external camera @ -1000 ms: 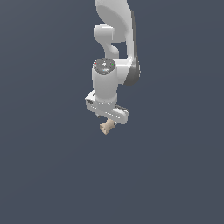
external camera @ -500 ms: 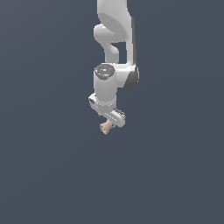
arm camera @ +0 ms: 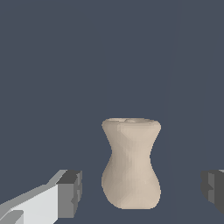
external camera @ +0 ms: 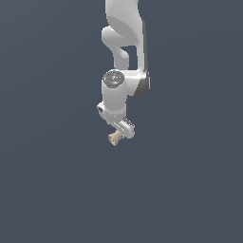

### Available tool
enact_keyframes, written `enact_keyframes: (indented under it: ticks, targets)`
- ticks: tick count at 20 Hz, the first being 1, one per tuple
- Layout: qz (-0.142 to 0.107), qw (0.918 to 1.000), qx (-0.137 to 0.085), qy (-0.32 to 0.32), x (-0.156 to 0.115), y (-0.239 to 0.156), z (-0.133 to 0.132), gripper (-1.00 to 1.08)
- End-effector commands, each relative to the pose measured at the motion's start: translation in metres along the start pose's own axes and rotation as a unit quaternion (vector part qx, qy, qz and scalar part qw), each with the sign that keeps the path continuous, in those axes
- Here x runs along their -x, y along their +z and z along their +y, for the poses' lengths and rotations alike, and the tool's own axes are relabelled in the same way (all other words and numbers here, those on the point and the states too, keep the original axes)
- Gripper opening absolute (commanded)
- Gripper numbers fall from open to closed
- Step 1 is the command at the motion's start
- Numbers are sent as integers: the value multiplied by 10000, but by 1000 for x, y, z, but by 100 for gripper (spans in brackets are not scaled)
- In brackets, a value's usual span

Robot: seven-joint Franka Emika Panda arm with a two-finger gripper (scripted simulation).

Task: Pick up the object and move it to a goal position.

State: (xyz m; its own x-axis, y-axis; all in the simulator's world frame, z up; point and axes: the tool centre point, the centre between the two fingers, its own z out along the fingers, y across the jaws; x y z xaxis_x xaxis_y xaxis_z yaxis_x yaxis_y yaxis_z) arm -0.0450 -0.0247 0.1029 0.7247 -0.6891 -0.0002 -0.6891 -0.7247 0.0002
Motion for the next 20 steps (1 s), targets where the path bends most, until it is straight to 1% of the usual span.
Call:
enact_keyframes:
  ticks: [1,5,12,17,18,20]
  targets:
    - [0,10000,0,0,0,1,0,100]
    - [1,10000,0,8,0,12,0,100]
    - [2,10000,0,23,1,44,1,100]
    - [1,10000,0,26,0,50,0,100]
    - [1,10000,0,26,0,50,0,-100]
    - [1,10000,0,26,0,50,0,-100]
